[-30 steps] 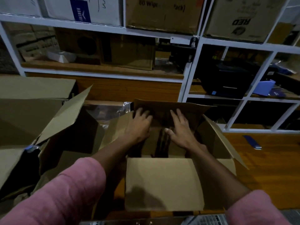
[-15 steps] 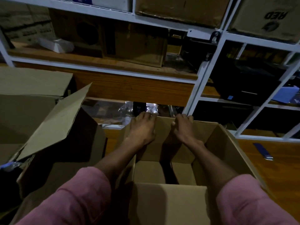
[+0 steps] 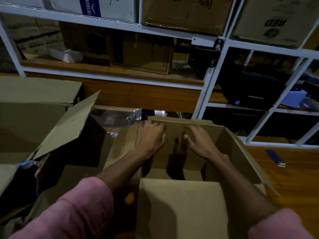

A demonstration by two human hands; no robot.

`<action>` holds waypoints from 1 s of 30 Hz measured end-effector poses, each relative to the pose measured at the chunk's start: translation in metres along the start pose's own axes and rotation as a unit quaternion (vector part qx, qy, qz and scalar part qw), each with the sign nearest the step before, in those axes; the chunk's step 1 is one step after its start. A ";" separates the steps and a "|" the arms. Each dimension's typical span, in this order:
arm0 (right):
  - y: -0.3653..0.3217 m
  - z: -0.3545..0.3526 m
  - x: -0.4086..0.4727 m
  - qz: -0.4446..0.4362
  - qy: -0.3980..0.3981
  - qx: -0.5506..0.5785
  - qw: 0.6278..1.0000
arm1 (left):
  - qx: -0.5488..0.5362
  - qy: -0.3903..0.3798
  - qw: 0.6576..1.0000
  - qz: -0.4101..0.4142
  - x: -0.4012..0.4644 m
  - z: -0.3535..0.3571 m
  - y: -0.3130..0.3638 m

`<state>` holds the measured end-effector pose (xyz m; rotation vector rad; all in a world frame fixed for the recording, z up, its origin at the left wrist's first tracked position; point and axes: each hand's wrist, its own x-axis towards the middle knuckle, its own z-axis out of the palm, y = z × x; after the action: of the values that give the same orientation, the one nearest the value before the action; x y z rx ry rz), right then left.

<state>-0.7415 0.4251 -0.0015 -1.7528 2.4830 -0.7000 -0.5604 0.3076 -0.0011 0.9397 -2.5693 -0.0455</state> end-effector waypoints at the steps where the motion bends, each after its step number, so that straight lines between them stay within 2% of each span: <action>1: 0.002 -0.005 -0.014 -0.014 -0.014 -0.007 1.000 | -0.003 -0.016 1.000 0.009 -0.009 -0.003 0.009; 4: 0.012 -0.017 -0.058 -0.035 -0.057 -0.028 0.997 | -0.037 -0.053 0.997 0.033 -0.039 -0.017 0.038; 7: 0.016 -0.036 -0.096 -0.048 -0.025 -0.043 0.998 | -0.069 -0.076 0.993 0.063 -0.072 -0.033 0.059; 10: 0.012 -0.053 -0.133 -0.047 0.010 -0.014 0.999 | -0.023 -0.116 0.987 0.108 -0.101 -0.038 0.068; 13: 0.015 -0.054 -0.170 -0.042 -0.040 -0.040 0.997 | 0.016 -0.134 0.983 0.126 -0.117 -0.034 0.068; 16: 0.024 -0.049 -0.187 -0.055 -0.066 -0.114 0.990 | 0.023 -0.114 0.982 0.146 -0.129 -0.029 0.062; 19: 0.022 -0.040 -0.191 -0.059 -0.020 -0.144 0.988 | 0.048 -0.060 0.984 0.158 -0.142 -0.023 0.058; 21: 0.024 -0.034 -0.196 -0.061 0.034 -0.154 0.986 | 0.059 -0.027 0.987 0.145 -0.148 -0.020 0.057; 24: 0.038 -0.036 -0.203 -0.013 0.105 -0.172 0.979 | 0.033 0.028 0.997 0.066 -0.161 -0.018 0.047; 26: 0.054 -0.043 -0.206 0.062 0.102 -0.175 0.977 | -0.003 0.005 1.000 -0.007 -0.173 -0.013 0.035; 28: 0.071 -0.045 -0.211 0.137 0.081 -0.150 0.976 | -0.043 -0.022 0.998 -0.046 -0.183 -0.006 0.028; 30: 0.081 -0.041 -0.218 0.178 0.056 -0.054 0.981 | -0.068 -0.038 0.995 -0.062 -0.189 0.001 0.029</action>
<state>-0.7445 0.6568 -0.0460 -1.2692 2.8510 -0.6608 -0.4480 0.4480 -0.0654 1.0626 -2.5362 -0.2942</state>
